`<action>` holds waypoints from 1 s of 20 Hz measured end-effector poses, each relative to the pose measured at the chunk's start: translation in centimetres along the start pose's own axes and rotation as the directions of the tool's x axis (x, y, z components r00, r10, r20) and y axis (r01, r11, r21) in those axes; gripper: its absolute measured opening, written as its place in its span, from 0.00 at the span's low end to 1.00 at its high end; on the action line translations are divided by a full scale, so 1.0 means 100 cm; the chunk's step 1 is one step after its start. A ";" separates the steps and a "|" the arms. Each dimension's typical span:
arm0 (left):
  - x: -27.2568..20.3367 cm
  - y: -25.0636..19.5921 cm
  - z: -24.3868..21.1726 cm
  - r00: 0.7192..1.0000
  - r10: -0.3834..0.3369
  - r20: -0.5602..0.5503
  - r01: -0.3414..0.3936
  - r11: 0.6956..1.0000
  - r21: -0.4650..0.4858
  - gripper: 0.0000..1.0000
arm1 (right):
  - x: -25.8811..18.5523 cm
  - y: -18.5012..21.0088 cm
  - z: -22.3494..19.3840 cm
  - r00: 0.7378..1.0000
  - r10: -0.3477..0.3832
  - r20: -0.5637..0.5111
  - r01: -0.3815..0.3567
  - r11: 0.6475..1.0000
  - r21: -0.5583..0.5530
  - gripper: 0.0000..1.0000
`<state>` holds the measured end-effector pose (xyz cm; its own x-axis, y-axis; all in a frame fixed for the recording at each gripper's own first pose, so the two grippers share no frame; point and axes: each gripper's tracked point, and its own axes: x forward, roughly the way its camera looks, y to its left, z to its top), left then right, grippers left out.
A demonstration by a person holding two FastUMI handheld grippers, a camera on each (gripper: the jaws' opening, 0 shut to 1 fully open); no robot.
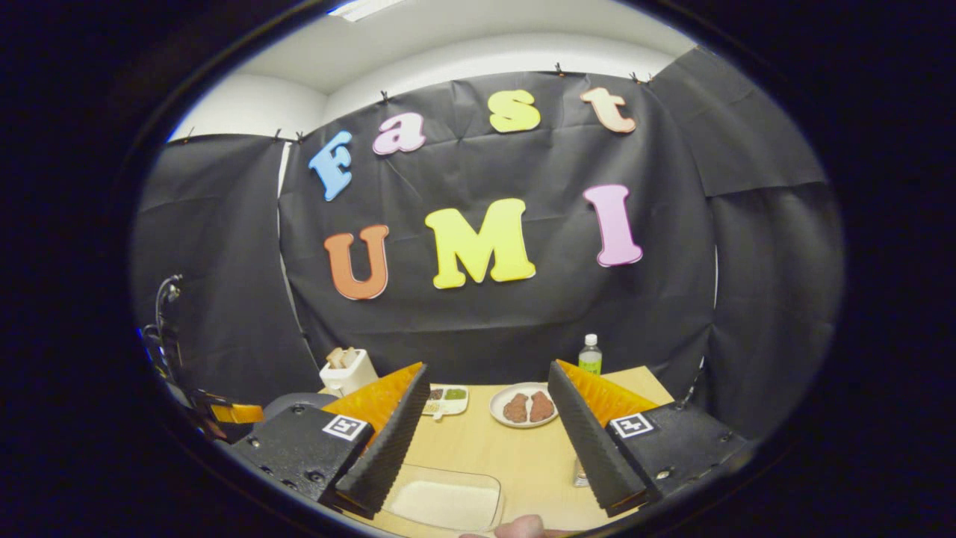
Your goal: Close the left gripper, press the button to open the rice cooker; take a wooden spoon from the chopstick holder with the right hand, scoop a spoonful of rice and pour it into the rice cooker, then put the wooden spoon back into the chopstick holder.
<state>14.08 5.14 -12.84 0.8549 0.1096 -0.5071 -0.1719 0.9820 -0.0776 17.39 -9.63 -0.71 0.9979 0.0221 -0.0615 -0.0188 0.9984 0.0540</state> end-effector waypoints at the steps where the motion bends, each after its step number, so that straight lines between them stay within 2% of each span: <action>1: -0.013 -0.004 0.011 0.999 -0.019 0.045 0.018 1.000 0.016 0.95 | -0.015 0.009 0.007 1.000 -0.004 0.019 0.005 1.000 -0.013 1.00; 2: -0.032 -0.004 0.018 0.996 -0.032 0.084 0.029 0.999 0.032 0.95 | -0.031 0.019 0.011 1.000 -0.007 0.031 0.008 1.000 -0.021 0.93; 5: -0.099 0.004 0.030 0.974 -0.086 0.210 0.074 0.995 0.062 0.95 | -0.078 0.050 0.027 0.998 -0.005 0.067 0.007 1.000 -0.030 0.93; 6: -0.119 0.005 0.032 0.965 -0.098 0.244 0.084 0.994 0.070 0.94 | -0.093 0.056 0.030 0.997 -0.005 0.080 0.008 0.999 -0.034 1.00; 7: -0.135 0.006 0.029 0.957 -0.103 0.271 0.085 0.993 0.078 0.94 | -0.109 0.066 0.032 0.996 -0.001 0.089 0.005 0.999 -0.038 1.00; 8: -0.152 0.007 0.030 0.947 -0.111 0.302 0.089 0.992 0.085 0.94 | -0.124 0.076 0.033 0.995 0.006 0.096 -0.002 0.999 -0.044 0.93; 10: -0.176 0.005 0.024 0.927 -0.144 0.347 0.118 0.989 0.094 0.95 | -0.164 0.099 0.030 0.994 0.018 0.106 -0.012 0.998 -0.061 0.93; 11: -0.189 0.006 0.018 0.919 -0.154 0.362 0.128 0.987 0.095 0.95 | -0.177 0.109 0.026 0.994 0.029 0.103 -0.023 0.998 -0.066 1.00; 12: -0.202 0.007 0.015 0.911 -0.166 0.377 0.140 0.985 0.098 0.95 | -0.178 0.113 0.020 0.994 0.043 0.096 -0.036 0.997 -0.072 0.93; 13: -0.213 0.007 0.014 0.901 -0.178 0.396 0.149 0.983 0.104 0.95 | -0.189 0.124 0.014 0.994 0.057 0.089 -0.050 0.995 -0.081 1.00; 14: -0.224 0.008 0.013 0.891 -0.184 0.415 0.150 0.982 0.114 0.95 | -0.200 0.132 0.008 0.994 0.068 0.082 -0.060 0.994 -0.090 0.93; 15: -0.233 0.011 0.011 0.884 -0.186 0.429 0.149 0.982 0.120 0.95 | -0.210 0.139 0.003 0.994 0.076 0.080 -0.069 0.993 -0.092 0.94; 17: -0.248 0.010 0.005 0.873 -0.197 0.445 0.156 0.979 0.128 0.95 | -0.227 0.153 -0.006 0.993 0.091 0.075 -0.084 0.992 -0.090 0.94; 18: -0.253 0.011 0.002 0.871 -0.196 0.451 0.153 0.980 0.129 0.95 | -0.234 0.155 -0.008 0.993 0.094 0.075 -0.087 0.992 -0.093 1.00; 20: -0.260 0.011 -0.002 0.867 -0.199 0.457 0.155 0.979 0.133 0.95 | -0.244 0.155 -0.009 0.993 0.089 0.077 -0.079 0.990 -0.115 1.00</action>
<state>-8.45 3.37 0.06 0.9990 -0.0307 -0.0317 0.0294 0.9988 -0.0402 -7.31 5.36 0.74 0.9941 0.1063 0.0208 -0.1050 0.9929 -0.0565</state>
